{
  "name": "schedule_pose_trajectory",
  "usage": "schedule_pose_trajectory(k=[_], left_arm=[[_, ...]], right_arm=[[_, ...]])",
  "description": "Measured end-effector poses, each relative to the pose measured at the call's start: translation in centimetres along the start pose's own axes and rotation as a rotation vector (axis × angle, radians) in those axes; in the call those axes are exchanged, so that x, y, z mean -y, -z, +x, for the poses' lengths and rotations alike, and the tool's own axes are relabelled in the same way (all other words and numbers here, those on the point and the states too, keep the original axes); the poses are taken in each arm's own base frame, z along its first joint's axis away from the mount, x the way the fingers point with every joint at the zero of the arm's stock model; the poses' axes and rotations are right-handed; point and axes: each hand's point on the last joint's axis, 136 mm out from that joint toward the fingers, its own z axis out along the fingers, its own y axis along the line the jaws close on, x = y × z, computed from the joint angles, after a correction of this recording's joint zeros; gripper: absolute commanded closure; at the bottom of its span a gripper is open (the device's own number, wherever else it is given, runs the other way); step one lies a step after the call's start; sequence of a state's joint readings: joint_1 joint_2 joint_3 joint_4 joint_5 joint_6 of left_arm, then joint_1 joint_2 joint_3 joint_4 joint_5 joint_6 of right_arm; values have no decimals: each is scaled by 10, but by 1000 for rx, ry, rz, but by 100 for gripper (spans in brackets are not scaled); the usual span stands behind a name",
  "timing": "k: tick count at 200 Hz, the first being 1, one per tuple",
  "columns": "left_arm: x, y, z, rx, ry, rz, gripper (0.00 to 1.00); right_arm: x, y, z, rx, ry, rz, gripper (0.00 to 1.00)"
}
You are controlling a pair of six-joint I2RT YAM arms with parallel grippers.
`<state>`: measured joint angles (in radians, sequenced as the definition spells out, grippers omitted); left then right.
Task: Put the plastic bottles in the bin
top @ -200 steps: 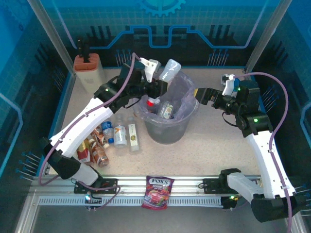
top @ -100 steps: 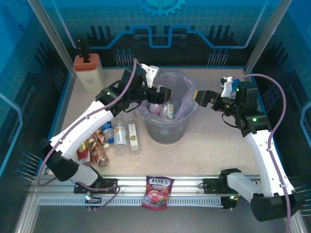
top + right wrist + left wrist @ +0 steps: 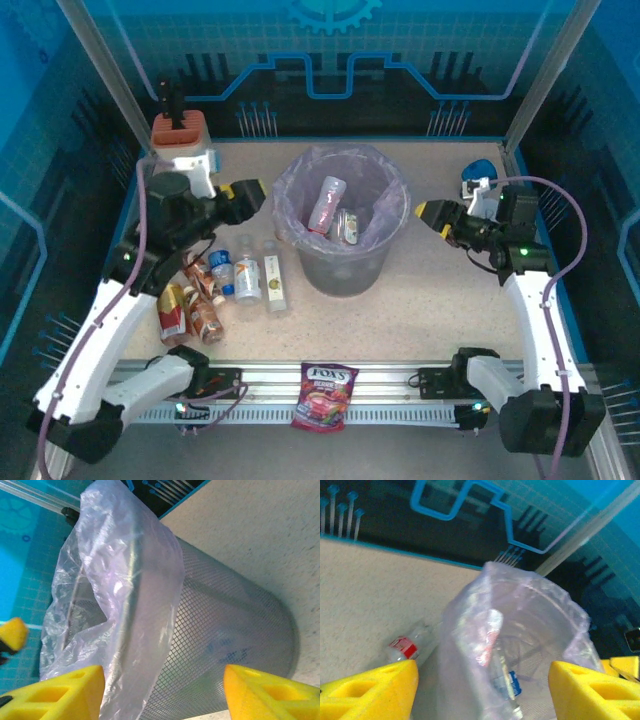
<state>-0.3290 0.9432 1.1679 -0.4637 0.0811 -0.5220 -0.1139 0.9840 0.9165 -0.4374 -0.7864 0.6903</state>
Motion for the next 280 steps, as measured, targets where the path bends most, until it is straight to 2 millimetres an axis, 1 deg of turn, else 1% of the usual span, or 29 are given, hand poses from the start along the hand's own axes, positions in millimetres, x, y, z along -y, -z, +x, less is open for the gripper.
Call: schedule_pose_trajectory(k=[14, 24, 36, 47, 57, 71, 84, 107, 125, 137, 157, 180, 197, 208, 218, 229, 239, 242, 280], left_arm=[[-14, -10, 19, -40, 90, 5, 32], [-23, -21, 34, -78, 155, 10, 34], [-31, -33, 52, -122, 217, 14, 38], [-36, -41, 63, -151, 259, 22, 43], [-36, -46, 68, -168, 295, 32, 45], [-33, -49, 67, -170, 318, 54, 52], [-27, -49, 62, -157, 328, 81, 59], [-20, -50, 56, -144, 337, 119, 76], [-18, -50, 55, -144, 349, 130, 85], [-17, -50, 55, -145, 356, 133, 87], [-17, -50, 55, -145, 356, 133, 91], [-17, -50, 56, -146, 353, 133, 100], [-20, -51, 59, -152, 360, 127, 100], [-23, -52, 63, -158, 362, 120, 100], [-25, -53, 66, -164, 365, 114, 100], [-27, -53, 68, -169, 367, 110, 100], [-27, -54, 69, -170, 368, 109, 100], [-27, -54, 69, -169, 367, 109, 100], [-25, -50, 67, -162, 364, 116, 100]], right_arm=[[0, -3, 3, -15, -31, -34, 35], [-2, -4, 2, -16, -40, -58, 35], [-5, -5, 2, -17, -46, -87, 35], [-4, -7, 3, -18, -57, -103, 35], [-2, -9, 4, -20, -74, -107, 35], [-2, -13, 5, -26, -84, -116, 37], [-4, -18, 5, -35, -84, -129, 40], [-8, -25, 5, -49, -89, -148, 51], [-12, -26, 3, -42, -79, -164, 60], [-14, -26, 2, -37, -74, -171, 63], [-16, -25, 0, -31, -69, -177, 73], [-18, -25, -2, -24, -63, -184, 76], [-19, -24, -2, -20, -54, -187, 79], [-20, -23, -2, -17, -52, -188, 79], [-20, -22, -2, -16, -52, -186, 73], [-20, -22, -1, -15, -46, -182, 70], [-18, -21, 1, -17, -48, -172, 61], [-18, -21, 2, -18, -43, -171, 60], [-13, -16, 9, -28, -52, -140, 56]])
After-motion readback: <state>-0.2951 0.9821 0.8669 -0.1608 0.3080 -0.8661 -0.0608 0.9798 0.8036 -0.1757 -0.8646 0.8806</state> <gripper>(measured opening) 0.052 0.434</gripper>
